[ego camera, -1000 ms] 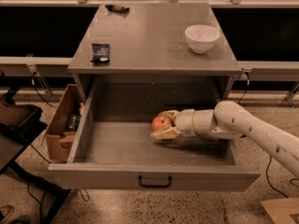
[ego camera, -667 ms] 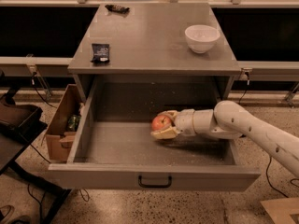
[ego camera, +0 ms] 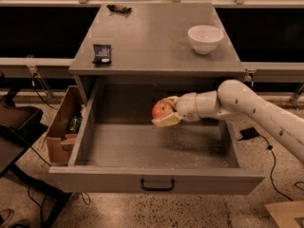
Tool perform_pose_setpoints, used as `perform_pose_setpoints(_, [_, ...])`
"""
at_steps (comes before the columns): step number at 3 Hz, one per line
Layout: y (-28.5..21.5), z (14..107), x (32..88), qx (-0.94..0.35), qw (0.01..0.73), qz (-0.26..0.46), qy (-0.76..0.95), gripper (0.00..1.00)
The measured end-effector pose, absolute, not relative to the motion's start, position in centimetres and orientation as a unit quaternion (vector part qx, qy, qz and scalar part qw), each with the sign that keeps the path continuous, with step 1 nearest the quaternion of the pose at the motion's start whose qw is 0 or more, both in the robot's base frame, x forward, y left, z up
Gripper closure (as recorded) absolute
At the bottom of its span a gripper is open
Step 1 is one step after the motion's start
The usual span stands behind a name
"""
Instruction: Pick apple from top drawer and place on counter
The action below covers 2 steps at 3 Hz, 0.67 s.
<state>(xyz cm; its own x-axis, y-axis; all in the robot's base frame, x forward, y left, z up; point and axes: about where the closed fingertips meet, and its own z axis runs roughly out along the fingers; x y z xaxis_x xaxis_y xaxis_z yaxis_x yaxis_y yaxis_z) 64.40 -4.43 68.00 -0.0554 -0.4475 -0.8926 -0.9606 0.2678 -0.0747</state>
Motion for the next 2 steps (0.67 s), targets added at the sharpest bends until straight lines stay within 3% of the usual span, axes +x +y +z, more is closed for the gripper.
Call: perform_pose_setpoints(2, [-6.2,87.5,66.0,-0.567,0.428,0.267,0.651,1.0])
